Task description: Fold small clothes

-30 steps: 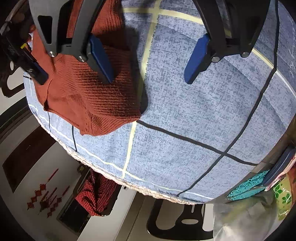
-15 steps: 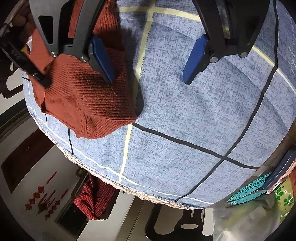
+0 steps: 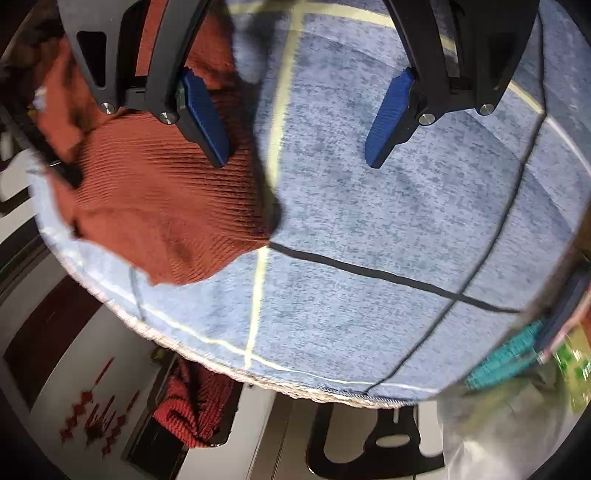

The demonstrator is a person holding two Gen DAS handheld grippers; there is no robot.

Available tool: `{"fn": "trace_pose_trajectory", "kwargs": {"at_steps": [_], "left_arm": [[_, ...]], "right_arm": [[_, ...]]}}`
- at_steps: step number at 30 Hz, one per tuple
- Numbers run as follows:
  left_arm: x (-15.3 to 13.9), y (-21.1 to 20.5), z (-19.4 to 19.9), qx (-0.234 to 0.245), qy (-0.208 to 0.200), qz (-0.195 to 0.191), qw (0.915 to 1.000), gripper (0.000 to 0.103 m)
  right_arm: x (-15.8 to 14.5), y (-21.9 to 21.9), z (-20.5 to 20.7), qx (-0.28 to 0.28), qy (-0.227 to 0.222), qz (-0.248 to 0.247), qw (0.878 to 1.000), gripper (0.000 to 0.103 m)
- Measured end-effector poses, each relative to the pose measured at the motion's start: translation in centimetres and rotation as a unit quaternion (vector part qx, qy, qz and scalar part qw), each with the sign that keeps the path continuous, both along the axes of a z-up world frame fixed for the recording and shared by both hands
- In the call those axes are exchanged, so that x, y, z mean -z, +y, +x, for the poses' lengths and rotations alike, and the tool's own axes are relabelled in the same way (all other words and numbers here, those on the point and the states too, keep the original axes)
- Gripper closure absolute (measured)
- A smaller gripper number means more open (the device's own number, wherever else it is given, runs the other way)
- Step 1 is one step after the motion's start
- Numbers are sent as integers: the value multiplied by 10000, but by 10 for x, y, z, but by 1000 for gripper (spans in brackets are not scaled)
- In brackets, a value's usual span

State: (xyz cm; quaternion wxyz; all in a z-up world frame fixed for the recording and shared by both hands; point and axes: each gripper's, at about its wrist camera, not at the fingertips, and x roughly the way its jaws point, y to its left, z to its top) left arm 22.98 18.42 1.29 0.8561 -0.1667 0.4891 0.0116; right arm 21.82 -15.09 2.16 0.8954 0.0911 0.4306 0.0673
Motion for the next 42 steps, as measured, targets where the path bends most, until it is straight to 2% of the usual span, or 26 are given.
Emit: {"fn": "trace_pose_trajectory", "kwargs": {"at_steps": [2, 3, 4, 7, 11, 13, 15, 17, 18, 20, 21, 24, 28, 32, 33, 38, 42], "left_arm": [[-4, 11, -3, -31, -109, -826, 9965, 25], [-7, 14, -2, -20, -143, -1055, 9943, 25], [-11, 13, -3, 40, -208, -1096, 9937, 25], [-21, -2, -2, 307, -433, -895, 9946, 25], [-12, -22, 8, 418, -213, -591, 9971, 25], [-3, -27, 10, 418, 7, -441, 9982, 38], [5, -30, 13, 423, 120, -500, 9978, 50], [4, -32, 10, 349, 67, -481, 9982, 55], [4, -32, 10, 339, 73, -488, 9982, 64], [5, -31, 12, 311, 141, -503, 9981, 73], [6, -32, 13, 279, 180, -467, 9984, 82], [5, -33, 15, 229, 153, -268, 9993, 91], [8, -30, 12, 218, 114, -170, 9996, 90], [6, -38, 11, 261, 52, 129, 9996, 89], [7, -37, 11, 241, 58, 158, 9996, 86], [4, -32, 6, 142, 55, 255, 9996, 74], [-2, -38, -1, 216, -9, 556, 9982, 68]], "right_arm": [[0, -2, -1, -14, -7, 36, 10000, 98], [-1, -3, -2, -21, -12, 42, 10000, 98], [-1, -3, -2, -28, -12, 67, 10000, 98], [-1, -2, -2, -28, -8, 86, 10000, 98], [3, -1, -3, -6, 64, 51, 10000, 98], [5, -1, -4, -4, 82, 38, 10000, 98], [6, -3, -5, 2, 81, 56, 10000, 98], [5, -5, -6, 12, 67, 73, 9999, 98], [5, -6, -7, 21, 69, 82, 9999, 98], [5, -6, -7, 8, 79, 85, 9999, 98], [6, -6, -6, 18, 77, 79, 9999, 98], [5, -7, -7, 55, 21, 122, 9999, 98], [8, -4, -7, 70, 78, -22, 9999, 98], [13, -5, -7, 135, 151, -198, 9996, 98], [14, -6, -6, 163, 165, -165, 9996, 95], [8, -18, -11, 271, 125, 78, 9995, 95], [4, -15, -19, 145, 62, 99, 9998, 92]]}}
